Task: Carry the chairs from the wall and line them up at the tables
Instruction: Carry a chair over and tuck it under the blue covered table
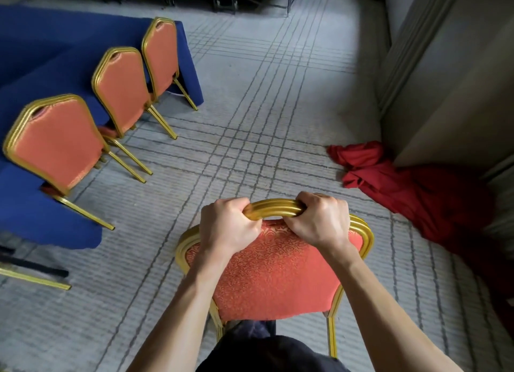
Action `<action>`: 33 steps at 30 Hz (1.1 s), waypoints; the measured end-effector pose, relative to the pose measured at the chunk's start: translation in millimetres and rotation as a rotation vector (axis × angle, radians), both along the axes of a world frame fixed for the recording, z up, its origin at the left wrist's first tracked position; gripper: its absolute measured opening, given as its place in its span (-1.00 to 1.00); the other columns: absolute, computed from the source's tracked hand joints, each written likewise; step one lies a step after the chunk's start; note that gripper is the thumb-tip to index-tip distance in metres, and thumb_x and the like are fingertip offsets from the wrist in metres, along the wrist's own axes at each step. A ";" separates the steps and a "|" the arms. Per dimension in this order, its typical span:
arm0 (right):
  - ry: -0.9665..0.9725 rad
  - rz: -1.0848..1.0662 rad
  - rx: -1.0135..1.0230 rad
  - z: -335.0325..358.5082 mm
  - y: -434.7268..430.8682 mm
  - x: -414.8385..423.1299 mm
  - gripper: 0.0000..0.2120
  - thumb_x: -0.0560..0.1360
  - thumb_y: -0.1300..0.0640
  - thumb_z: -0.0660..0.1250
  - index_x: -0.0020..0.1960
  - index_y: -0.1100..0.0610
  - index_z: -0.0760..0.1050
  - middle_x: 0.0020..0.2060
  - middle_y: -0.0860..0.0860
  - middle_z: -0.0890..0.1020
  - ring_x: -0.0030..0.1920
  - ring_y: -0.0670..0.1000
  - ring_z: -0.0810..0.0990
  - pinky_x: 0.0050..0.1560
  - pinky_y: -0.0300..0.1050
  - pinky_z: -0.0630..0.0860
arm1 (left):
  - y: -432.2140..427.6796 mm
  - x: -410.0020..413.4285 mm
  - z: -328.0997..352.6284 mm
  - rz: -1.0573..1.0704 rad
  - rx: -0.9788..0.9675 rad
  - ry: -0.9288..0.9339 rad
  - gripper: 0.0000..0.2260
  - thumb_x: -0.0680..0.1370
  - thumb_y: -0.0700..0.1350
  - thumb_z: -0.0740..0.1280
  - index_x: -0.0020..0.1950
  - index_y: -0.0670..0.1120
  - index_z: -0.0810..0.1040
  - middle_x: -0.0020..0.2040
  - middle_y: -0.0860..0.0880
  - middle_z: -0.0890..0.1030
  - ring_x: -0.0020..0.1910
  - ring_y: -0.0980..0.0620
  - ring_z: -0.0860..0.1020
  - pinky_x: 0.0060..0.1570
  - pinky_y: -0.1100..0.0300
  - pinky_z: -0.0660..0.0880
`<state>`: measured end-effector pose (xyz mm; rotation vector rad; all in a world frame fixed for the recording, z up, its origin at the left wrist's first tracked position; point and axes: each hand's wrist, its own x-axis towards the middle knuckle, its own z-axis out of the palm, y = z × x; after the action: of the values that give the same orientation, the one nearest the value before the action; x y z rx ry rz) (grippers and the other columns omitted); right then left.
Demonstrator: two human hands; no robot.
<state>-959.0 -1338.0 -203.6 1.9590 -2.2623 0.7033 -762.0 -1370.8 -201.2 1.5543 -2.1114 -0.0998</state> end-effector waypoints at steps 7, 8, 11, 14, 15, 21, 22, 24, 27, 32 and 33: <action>-0.020 -0.035 -0.056 16.9 -131.4 -25.8 -0.68 0.19 -0.19 0.31 -0.36 0.08 0.49 -0.49 0.02 0.57 -0.42 0.18 0.60 -0.42 -0.12 0.44 | -142.2 -27.7 16.6 -0.060 -0.026 0.017 -0.70 0.21 0.03 0.43 -0.42 -0.05 0.32 -0.51 -0.03 0.51 -0.49 -0.18 0.49 -0.42 0.22 0.20; -0.012 -0.032 -0.087 18.9 -149.6 -29.6 -0.69 0.19 -0.18 0.31 -0.37 0.08 0.47 -0.49 0.02 0.56 -0.43 0.17 0.60 -0.43 -0.13 0.43 | -161.5 -32.9 18.9 -0.067 -0.043 0.006 -0.69 0.21 0.03 0.44 -0.42 -0.04 0.32 -0.51 -0.03 0.51 -0.49 -0.17 0.49 -0.42 0.22 0.19; -0.044 -0.029 -0.097 24.9 -204.7 -44.2 -0.68 0.21 -0.20 0.27 -0.38 0.08 0.44 -0.49 0.01 0.56 -0.43 0.18 0.59 -0.43 -0.12 0.43 | -219.3 -46.9 24.2 -0.083 -0.036 0.000 -0.64 0.20 0.02 0.48 -0.41 -0.02 0.27 -0.50 -0.02 0.52 -0.49 -0.16 0.49 -0.43 0.21 0.20; -0.029 -0.038 -0.112 18.1 -269.3 -62.3 -0.67 0.23 -0.21 0.26 -0.36 0.07 0.45 -0.48 0.01 0.56 -0.42 0.18 0.59 -0.42 -0.11 0.44 | -284.5 -66.8 21.7 -0.090 -0.051 -0.005 -0.64 0.21 0.05 0.45 -0.40 -0.02 0.26 -0.49 -0.04 0.53 -0.46 -0.20 0.50 -0.45 0.17 0.28; -0.029 -0.044 -0.106 17.6 -286.6 -68.0 -0.67 0.23 -0.20 0.28 -0.36 0.07 0.45 -0.48 0.01 0.57 -0.41 0.17 0.60 -0.42 -0.11 0.44 | -302.2 -71.9 22.5 -0.085 -0.040 -0.016 -0.65 0.22 0.06 0.43 -0.40 -0.03 0.26 -0.48 -0.04 0.53 -0.45 -0.20 0.51 -0.45 0.16 0.29; -0.050 -0.005 -0.086 4.2 -424.8 -115.1 -0.64 0.22 -0.27 0.24 -0.38 0.03 0.37 -0.46 0.02 0.59 -0.38 0.17 0.61 -0.40 -0.12 0.43 | -433.7 -117.2 16.9 -0.038 -0.025 -0.107 -0.69 0.20 0.09 0.42 -0.40 -0.08 0.39 -0.47 -0.07 0.55 -0.42 -0.22 0.54 -0.46 0.16 0.31; -0.078 0.005 -0.087 2.1 -450.1 -124.1 -0.66 0.22 -0.27 0.23 -0.38 0.00 0.31 -0.46 0.03 0.60 -0.38 0.18 0.62 -0.40 -0.12 0.44 | -457.3 -125.5 16.2 -0.040 -0.022 -0.104 -0.69 0.20 0.08 0.43 -0.41 -0.08 0.38 -0.48 -0.06 0.54 -0.44 -0.21 0.54 -0.46 0.17 0.27; -0.083 0.035 -0.121 2.3 -488.9 -135.1 -0.67 0.22 -0.27 0.23 -0.37 -0.04 0.24 -0.46 0.03 0.59 -0.40 0.18 0.61 -0.42 -0.12 0.44 | -492.0 -137.7 17.7 -0.045 -0.066 -0.108 -0.68 0.18 0.04 0.48 -0.42 -0.07 0.36 -0.50 -0.05 0.53 -0.46 -0.19 0.53 -0.46 0.19 0.26; -0.083 0.065 -0.134 5.6 -548.3 -155.0 -0.68 0.23 -0.25 0.24 -0.37 -0.04 0.24 -0.49 0.01 0.58 -0.44 0.16 0.59 -0.44 -0.15 0.41 | -546.6 -154.6 20.9 -0.020 -0.027 -0.102 -0.65 0.19 0.03 0.50 -0.42 -0.07 0.34 -0.50 -0.04 0.52 -0.46 -0.19 0.53 -0.46 0.18 0.26; -0.063 0.074 -0.093 14.9 -643.1 -180.4 -0.67 0.21 -0.22 0.27 -0.37 0.05 0.44 -0.47 -0.01 0.57 -0.40 0.15 0.59 -0.41 -0.11 0.47 | -638.2 -177.4 28.3 -0.014 -0.030 -0.089 -0.63 0.20 0.02 0.50 -0.42 -0.05 0.31 -0.50 -0.01 0.49 -0.49 -0.16 0.48 -0.43 0.20 0.22; -0.065 0.080 -0.092 14.0 -664.7 -184.9 -0.67 0.21 -0.22 0.26 -0.37 0.06 0.45 -0.47 -0.01 0.57 -0.40 0.15 0.59 -0.40 -0.10 0.47 | -659.3 -181.4 26.7 -0.016 -0.027 -0.079 -0.62 0.21 0.01 0.50 -0.41 -0.05 0.29 -0.50 -0.01 0.47 -0.50 -0.15 0.46 -0.43 0.21 0.21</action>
<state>-1143.9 -2002.7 -189.5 2.0217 -2.1549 0.8748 -943.4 -2030.1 -174.5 1.5491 -2.1771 -0.0158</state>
